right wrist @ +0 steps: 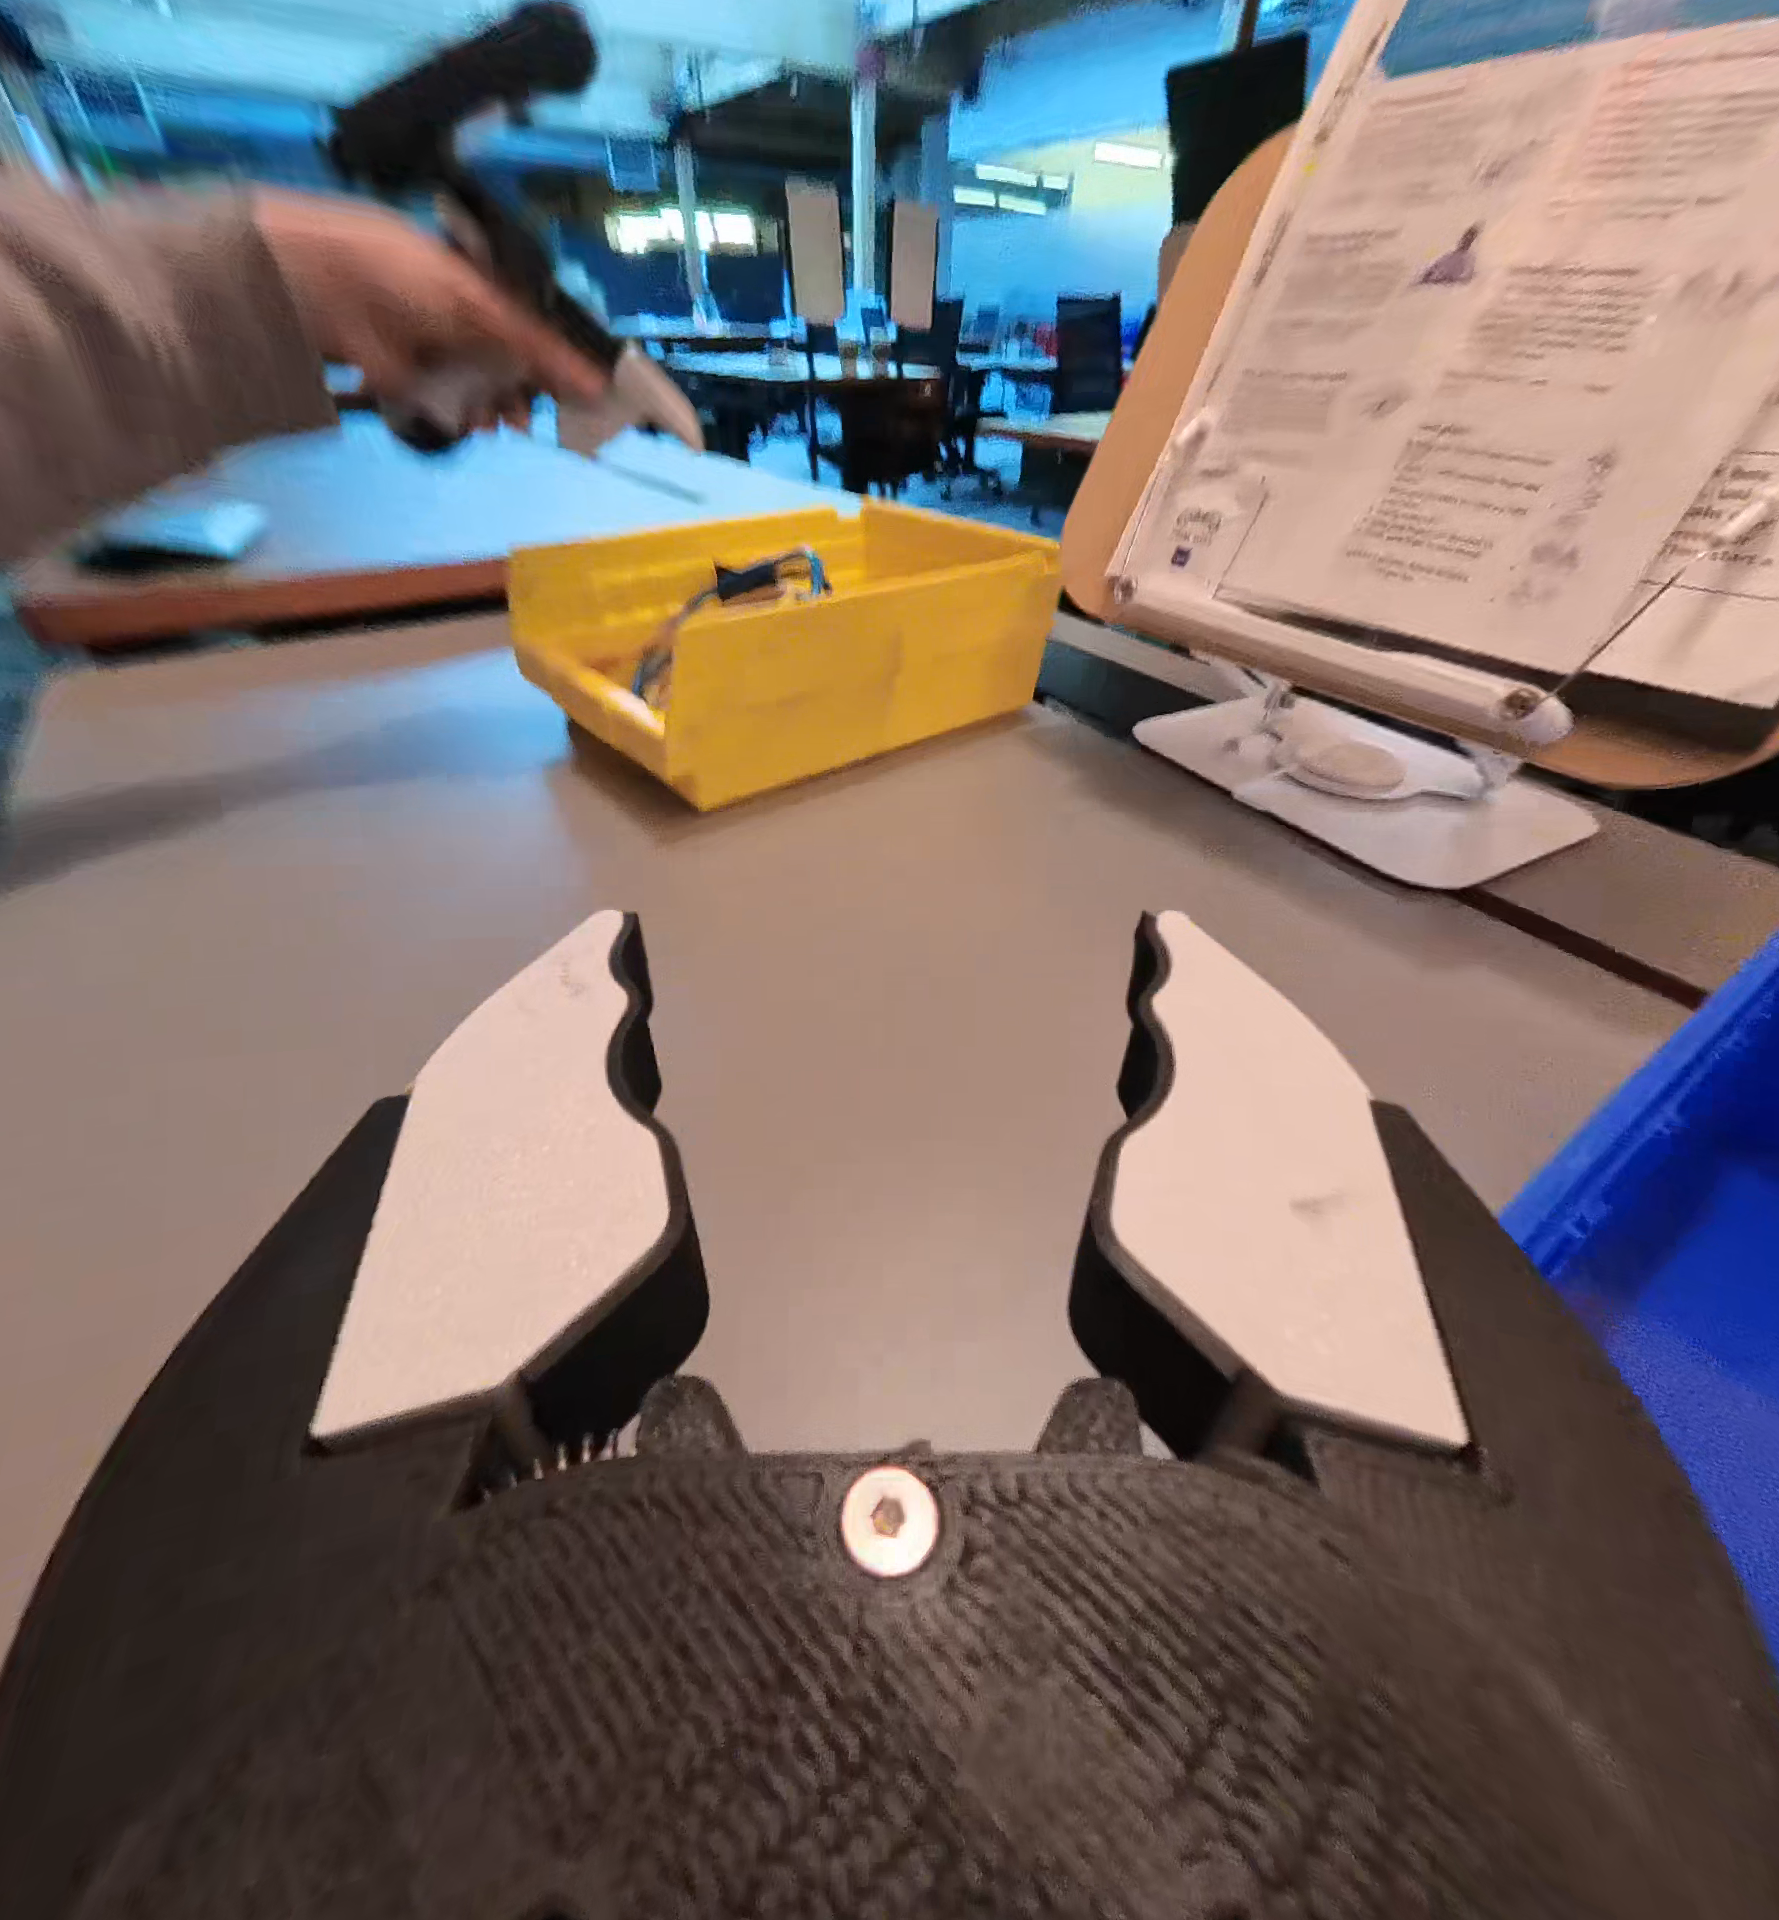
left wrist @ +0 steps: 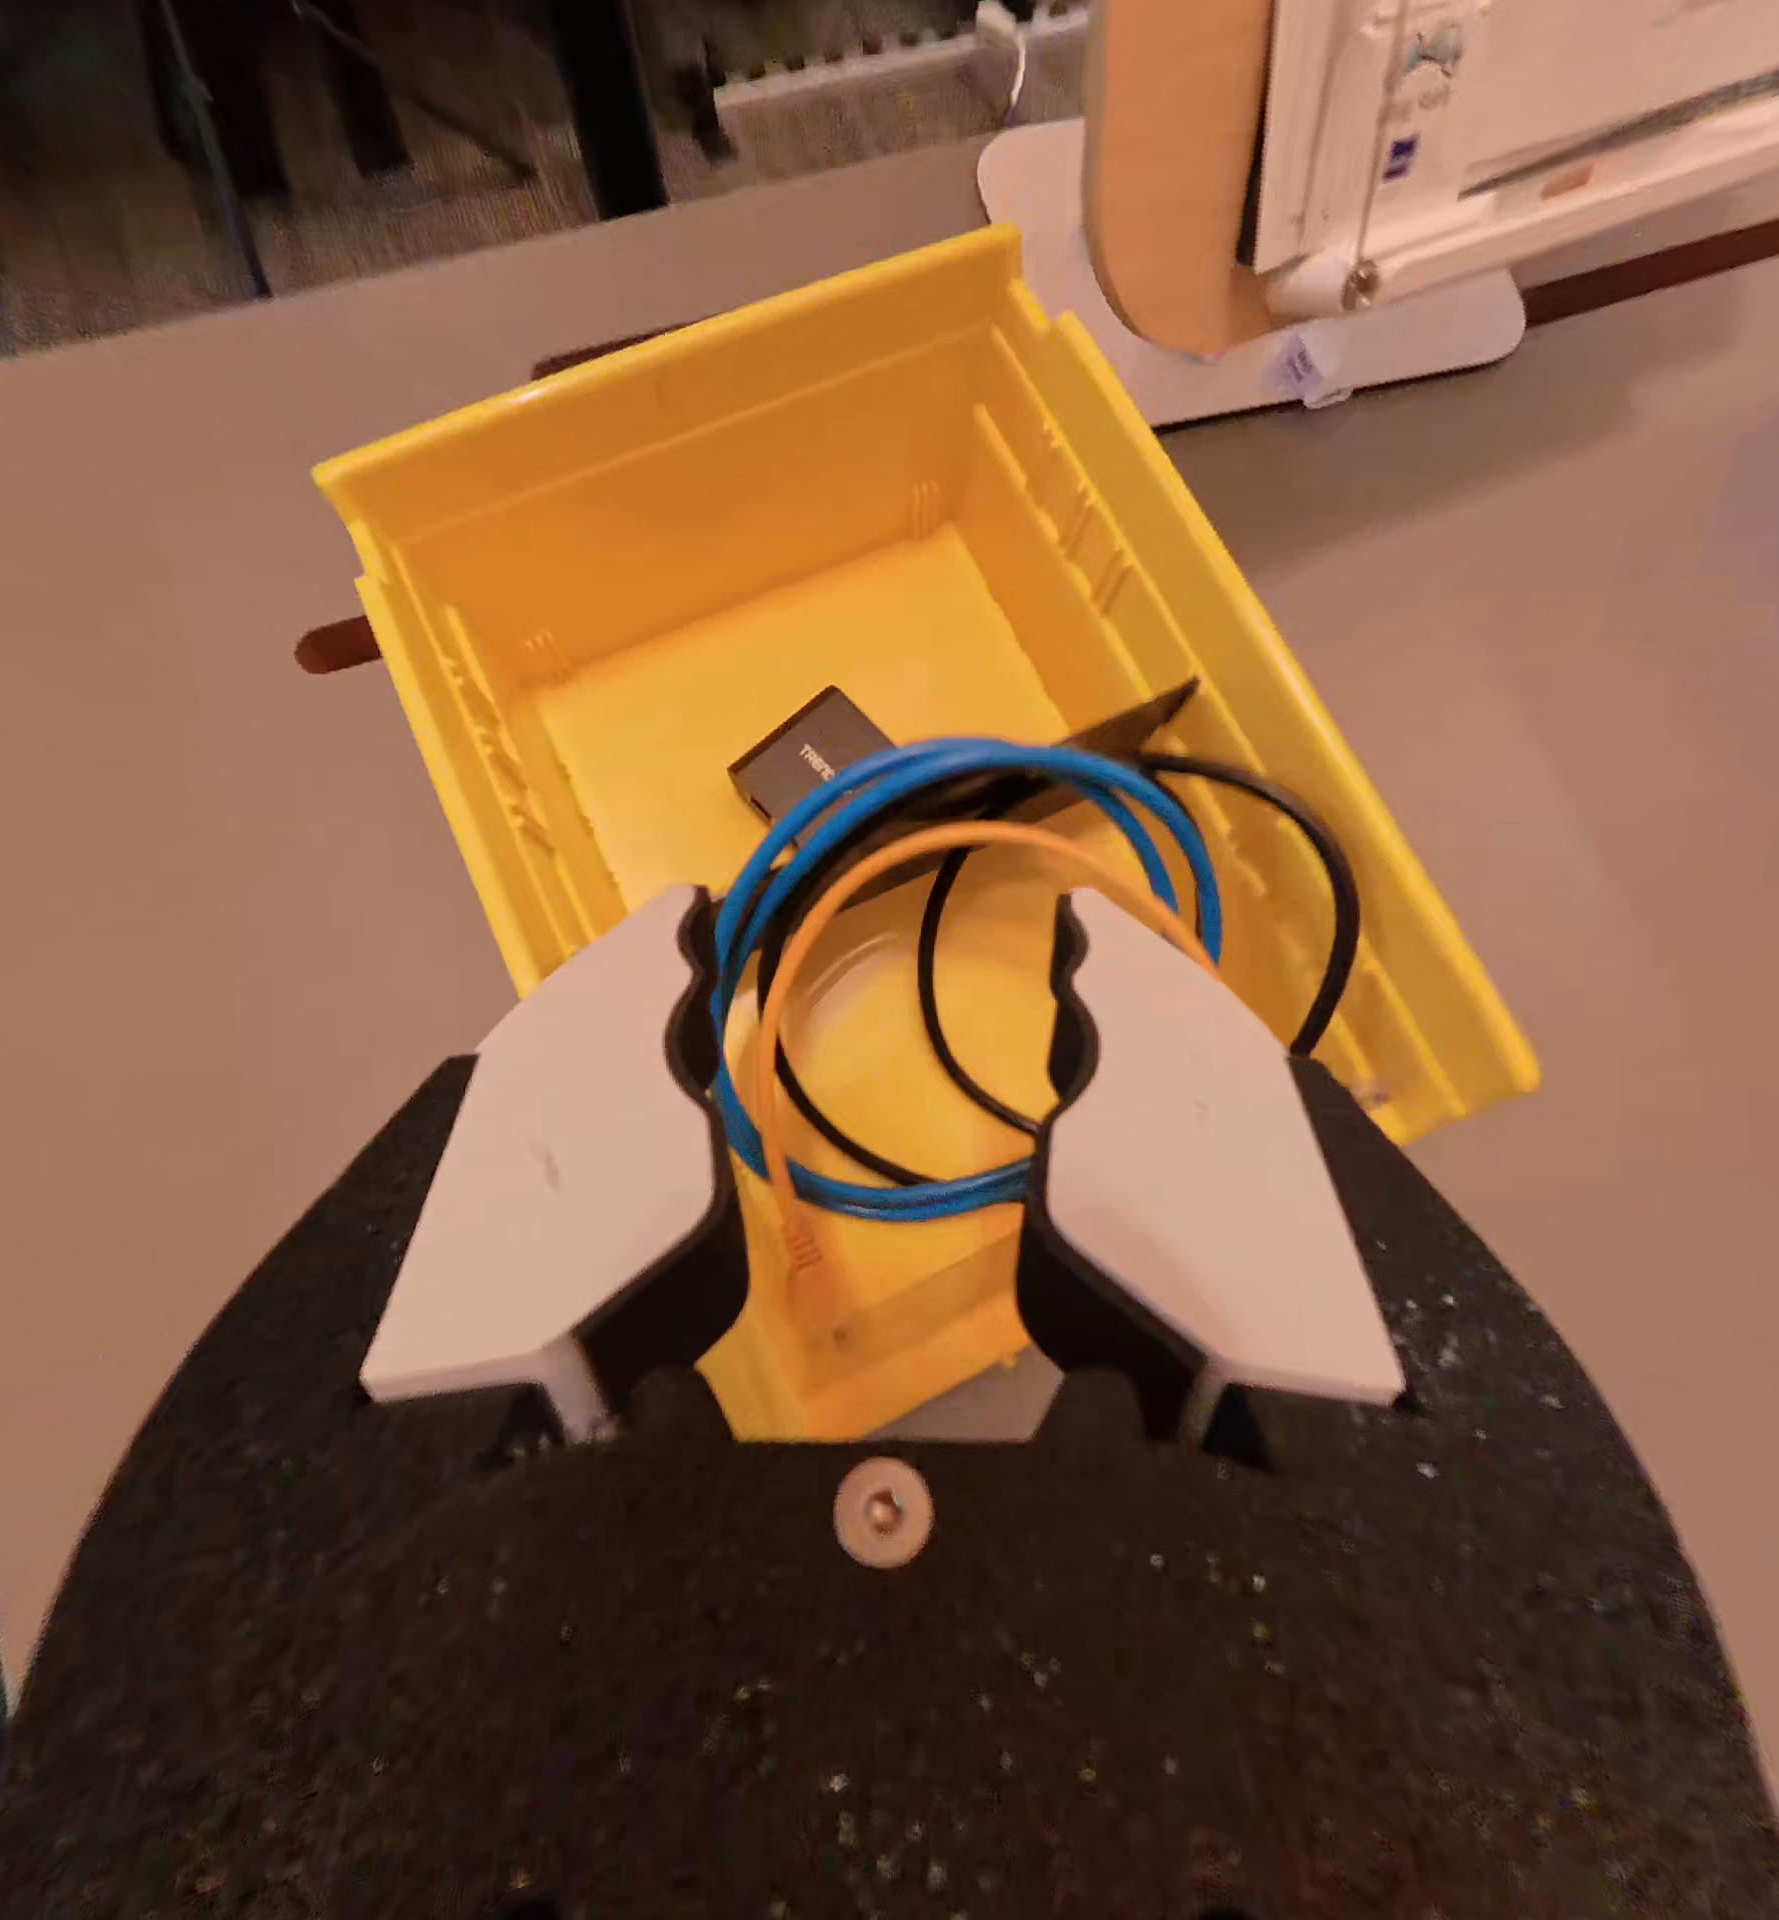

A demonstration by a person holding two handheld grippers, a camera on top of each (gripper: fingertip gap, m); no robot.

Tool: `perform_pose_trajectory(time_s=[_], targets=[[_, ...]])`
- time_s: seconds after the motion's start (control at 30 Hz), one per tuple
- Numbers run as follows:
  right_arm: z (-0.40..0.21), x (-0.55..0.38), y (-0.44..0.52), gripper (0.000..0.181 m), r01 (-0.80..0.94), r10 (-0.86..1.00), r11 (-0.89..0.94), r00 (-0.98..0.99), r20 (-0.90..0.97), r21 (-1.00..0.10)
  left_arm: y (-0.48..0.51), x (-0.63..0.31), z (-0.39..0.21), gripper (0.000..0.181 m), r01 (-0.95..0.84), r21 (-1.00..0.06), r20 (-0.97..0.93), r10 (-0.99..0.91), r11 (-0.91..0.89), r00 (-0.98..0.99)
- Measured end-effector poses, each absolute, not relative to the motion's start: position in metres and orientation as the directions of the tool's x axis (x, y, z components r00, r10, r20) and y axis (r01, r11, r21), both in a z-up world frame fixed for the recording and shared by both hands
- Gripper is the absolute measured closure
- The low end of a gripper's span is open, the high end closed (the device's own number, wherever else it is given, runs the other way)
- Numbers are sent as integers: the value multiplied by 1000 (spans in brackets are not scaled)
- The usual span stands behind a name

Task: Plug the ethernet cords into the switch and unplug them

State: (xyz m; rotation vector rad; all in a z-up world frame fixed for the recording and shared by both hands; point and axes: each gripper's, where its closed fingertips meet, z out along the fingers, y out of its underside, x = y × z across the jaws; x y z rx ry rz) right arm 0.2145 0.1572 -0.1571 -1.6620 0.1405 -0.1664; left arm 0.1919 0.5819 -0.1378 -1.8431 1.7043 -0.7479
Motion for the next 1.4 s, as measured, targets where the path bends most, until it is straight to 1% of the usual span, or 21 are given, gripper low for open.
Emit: perform_pose_trajectory(time_s=[0.03, 0.07, 0.1, 0.13, 0.2, 0.23, 0.3, 0.37, 0.4, 0.5, 0.6, 0.67, 0.7, 0.77, 0.87, 0.93, 1.03, 1.1, 1.2, 1.3, 1.4], targets=[[-164, 216, 161, 94, 75, -216, -142, 971, 105, -987, 583, 203, -137, 115, -742, -662, 84, -994, -106, 68], [-164, 219, 161, 108, 159, -260, -170, 945, 200, -973, 585, 215, -137, 110, -772, -622, 113, -991, -132, 78], [-155, 216, 163, 122, 247, -287, -144, 916, 279, -958, 589, 227, -139, 109, -799, -581, 132, -986, -157, 98], [-144, 209, 165, 126, 309, -294, -93, 900, 322, -947, 593, 238, -144, 107, -828, -533, 144, -983, -174, 113], [-139, 195, 175, 121, 292, -252, -39, 923, 292, -956, 598, 256, -161, 99, -905, -396, 149, -983, -155, 103], [-143, 187, 182, 113, 242, -192, -34, 950, 244, -970, 602, 261, -174, 94, -940, -311, 135, -985, -142, 104], [-153, 174, 193, 99, 163, -93, -40, 982, 166, -986, 609, 265, -199, 92, -985, -133, 85, -991, -112, 101], [-160, 167, 198, 97, 178, -54, -47, 982, 181, -983, 614, 265, -222, 89, -988, 20, 30, -988, -154, 154], [-163, 166, 200, 98, 209, -46, -53, 976, 211, -977, 615, 267, -230, 90, -982, 66, 21, -984, -176, 178], [-175, 167, 202, 98, 247, -34, -107, 967, 251, -963, 603, 275, -248, 94, -962, 150, 85, -966, -229, 243], [-179, 164, 203, 99, 238, -10, -107, 971, 240, -965, 606, 270, -259, 97, -930, 238, 72, -950, -281, 305], [-180, 161, 203, 99, 231, 4, -96, 973, 232, -968, 601, 270, -264, 115, -900, 275, 128, -915, -338, 383], [-181, 163, 202, 100, 231, 1, -98, 973, 232, -968, 601, 271, -267, 120, -888, 282, 144, -898, -365, 415], [-184, 166, 200, 100, 234, -4, -114, 972, 236, -965, 601, 273, -275, 116, -869, 287, 147, -878, -403, 456], [-185, 173, 196, 100, 241, -27, -125, 969, 246, -962, 601, 269, -284, 117, -864, 311, 99, -891, -396, 444], [-186, 177, 195, 100, 227, -37, -135, 972, 234, -964, 602, 270, -285, 117, -884, 308, 66, -919, -352, 389], [-187, 181, 194, 102, 208, -54, -145, 974, 218, -967, 604, 278, -281, 118, -939, 226, 34, -962, -258, 273], [-186, 183, 194, 102, 202, -63, -156, 975, 214, -967, 603, 292, -268, 118, -969, 105, 45, -972, -225, 231], [-181, 183, 192, 102, 178, -76, -145, 979, 190, -973, 601, 309, -228, 118, -976, -97, 74, -979, -194, 188], [-172, 183, 191, 104, 153, -111, -125, 980, 167, -980, 586, 318, -171, 119, -940, -309, 116, -987, -146, 115], [-166, 180, 191, 104, 171, -131, -126, 974, 187, -977, 537, 311, -110, 119, -859, -505, 227, -973, -82, -40]])
